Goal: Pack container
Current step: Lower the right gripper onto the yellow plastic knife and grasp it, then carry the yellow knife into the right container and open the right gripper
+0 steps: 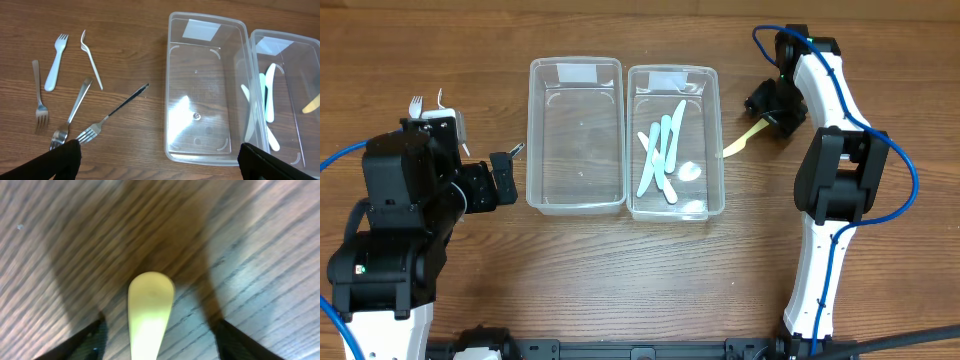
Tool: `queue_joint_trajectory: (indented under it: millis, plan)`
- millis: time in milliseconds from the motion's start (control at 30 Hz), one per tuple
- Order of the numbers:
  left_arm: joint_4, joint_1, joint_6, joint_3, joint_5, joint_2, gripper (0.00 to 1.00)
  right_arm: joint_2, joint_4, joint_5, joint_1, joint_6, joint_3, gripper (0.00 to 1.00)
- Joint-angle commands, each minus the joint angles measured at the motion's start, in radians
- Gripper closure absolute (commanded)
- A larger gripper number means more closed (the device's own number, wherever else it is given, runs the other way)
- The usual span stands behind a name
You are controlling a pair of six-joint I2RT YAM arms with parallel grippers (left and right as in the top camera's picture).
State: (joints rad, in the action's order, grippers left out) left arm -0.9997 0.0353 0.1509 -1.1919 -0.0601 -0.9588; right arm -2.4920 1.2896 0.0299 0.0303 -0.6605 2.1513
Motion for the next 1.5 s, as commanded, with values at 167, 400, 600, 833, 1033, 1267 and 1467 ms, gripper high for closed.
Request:
queue_joint_trajectory:
  millis: [167, 400, 600, 833, 1033, 1267, 1467]
  plan:
    - [0.003, 0.004, -0.016, -0.023, -0.011, -0.002, 0.00, -0.055, -0.005, -0.010, -0.001, -0.005, -0.005, 0.65]
    - [0.008, 0.004, -0.016, -0.023, -0.011, -0.002, 0.00, -0.055, -0.005, -0.010, -0.001, -0.005, -0.005, 0.74]
    - [0.008, 0.004, -0.016, -0.023, -0.011, -0.002, 0.00, -0.055, -0.006, -0.009, -0.001, -0.005, -0.005, 0.79]
    - [0.008, 0.004, -0.016, -0.023, -0.011, -0.002, 0.00, -0.054, -0.006, -0.004, -0.001, -0.001, -0.005, 0.94]
    - [0.006, 0.004, -0.017, -0.023, -0.010, -0.002, 0.00, -0.014, -0.002, 0.024, -0.002, 0.014, 0.006, 0.96]
    - [0.006, 0.004, -0.016, -0.023, -0.010, -0.002, 0.00, 0.244, 0.012, 0.024, -0.013, 0.113, 0.024, 0.96]
    - [0.005, 0.004, -0.016, -0.023, -0.011, -0.002, 0.00, 0.478, 0.034, 0.020, -0.103, 0.251, 0.024, 0.96]
